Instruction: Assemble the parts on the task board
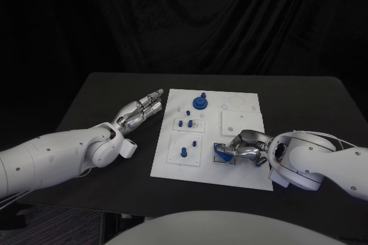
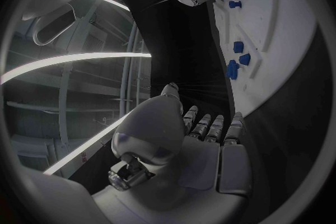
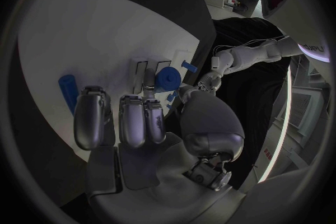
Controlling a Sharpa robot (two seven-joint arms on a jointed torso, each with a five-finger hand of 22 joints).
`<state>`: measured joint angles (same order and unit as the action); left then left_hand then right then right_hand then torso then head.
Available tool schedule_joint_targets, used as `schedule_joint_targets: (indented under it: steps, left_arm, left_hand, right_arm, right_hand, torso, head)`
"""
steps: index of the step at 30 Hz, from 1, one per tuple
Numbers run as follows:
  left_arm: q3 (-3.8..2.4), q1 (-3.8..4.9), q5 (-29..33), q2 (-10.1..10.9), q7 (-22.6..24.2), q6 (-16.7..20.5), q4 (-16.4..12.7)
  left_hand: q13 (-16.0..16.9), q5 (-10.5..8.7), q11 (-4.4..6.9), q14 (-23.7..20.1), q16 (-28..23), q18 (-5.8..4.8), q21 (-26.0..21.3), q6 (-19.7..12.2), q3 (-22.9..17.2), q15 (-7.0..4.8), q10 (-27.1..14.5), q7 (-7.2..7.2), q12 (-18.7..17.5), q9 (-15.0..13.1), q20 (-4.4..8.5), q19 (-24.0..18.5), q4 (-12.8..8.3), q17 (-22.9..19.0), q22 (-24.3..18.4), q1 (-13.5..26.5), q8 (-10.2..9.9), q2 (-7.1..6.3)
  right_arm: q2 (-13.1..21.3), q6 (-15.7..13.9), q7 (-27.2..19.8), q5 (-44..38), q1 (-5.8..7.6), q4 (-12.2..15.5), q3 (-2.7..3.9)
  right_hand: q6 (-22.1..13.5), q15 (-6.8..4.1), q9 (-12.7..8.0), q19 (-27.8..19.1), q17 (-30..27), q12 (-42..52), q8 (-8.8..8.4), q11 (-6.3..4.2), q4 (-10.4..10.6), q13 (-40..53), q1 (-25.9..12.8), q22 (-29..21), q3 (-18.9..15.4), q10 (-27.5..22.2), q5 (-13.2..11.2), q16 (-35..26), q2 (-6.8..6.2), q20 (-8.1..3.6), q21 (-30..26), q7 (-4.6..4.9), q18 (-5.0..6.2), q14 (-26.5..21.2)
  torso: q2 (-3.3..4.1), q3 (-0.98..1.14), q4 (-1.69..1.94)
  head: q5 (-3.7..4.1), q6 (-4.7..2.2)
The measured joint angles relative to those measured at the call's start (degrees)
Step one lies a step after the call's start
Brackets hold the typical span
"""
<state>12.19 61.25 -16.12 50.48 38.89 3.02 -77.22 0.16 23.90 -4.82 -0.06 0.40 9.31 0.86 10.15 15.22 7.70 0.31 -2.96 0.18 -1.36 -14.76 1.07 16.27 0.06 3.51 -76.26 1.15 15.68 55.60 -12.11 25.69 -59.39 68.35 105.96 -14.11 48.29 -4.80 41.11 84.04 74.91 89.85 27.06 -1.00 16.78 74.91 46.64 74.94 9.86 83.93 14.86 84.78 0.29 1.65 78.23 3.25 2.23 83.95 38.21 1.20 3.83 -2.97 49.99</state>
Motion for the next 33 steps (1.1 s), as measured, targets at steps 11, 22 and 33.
schedule_joint_targets:
  steps: [11,22,33]
  left_arm:
    - [0.0,-0.11,0.0,0.0,0.0,0.0,0.0]
    - [0.0,-0.22,0.0,0.0,0.0,-0.1,0.1]
    - [0.0,-0.45,0.0,0.1,0.0,-0.1,0.1]
  left_hand:
    - [0.0,0.0,0.0,0.0,0.0,0.0,0.0,-0.2,0.0,-0.01,0.0,0.21,0.0,0.0,0.0,0.0,0.0,0.0,0.0,0.0,0.0,0.0]
    - [0.0,0.0,0.0,0.0,0.0,0.0,0.0,-0.2,0.0,-0.01,0.0,0.21,0.0,0.0,0.0,0.0,0.0,0.0,0.0,0.0,0.0,0.0]
    - [0.0,0.0,0.0,0.2,0.0,0.0,0.0,-0.2,0.0,0.18,0.0,0.21,0.0,0.0,0.0,0.0,0.0,0.0,0.0,0.0,0.0,0.0]
  right_arm:
    - [0.4,-1.2,-0.8,0.0,0.0,0.3,-0.01]
    - [2.2,-4.1,-5.1,-0.2,-0.01,1.6,-0.03]
    - [3.5,-5.3,-11.2,-5.1,-0.02,3.6,-0.06]
  right_hand:
    - [0.0,0.0,-0.4,0.0,0.0,0.0,0.0,0.0,0.0,0.0,-2.2,0.0,-3.2,0.0,-1.4,0.0,1.38,0.0,0.0,0.0,0.0,0.0]
    - [0.4,0.0,0.8,0.0,0.0,0.0,2.81,0.0,-1.3,0.0,4.9,0.0,-5.3,0.0,1.7,0.4,1.12,0.0,0.8,-0.01,0.0,0.0]
    - [-2.9,-1.05,12.0,-0.2,0.0,0.0,17.01,-1.58,-6.1,0.0,16.9,0.0,-8.5,0.1,4.1,1.1,0.64,-0.85,2.0,-2.28,0.0,0.0]
  torso:
    - [0.02,0.04,-0.02]
    - [0.01,0.08,-0.03]
    - [-0.02,0.09,-0.04]
  head:
    - [0.0,0.0]
    - [-0.14,0.0]
    - [0.02,0.0]
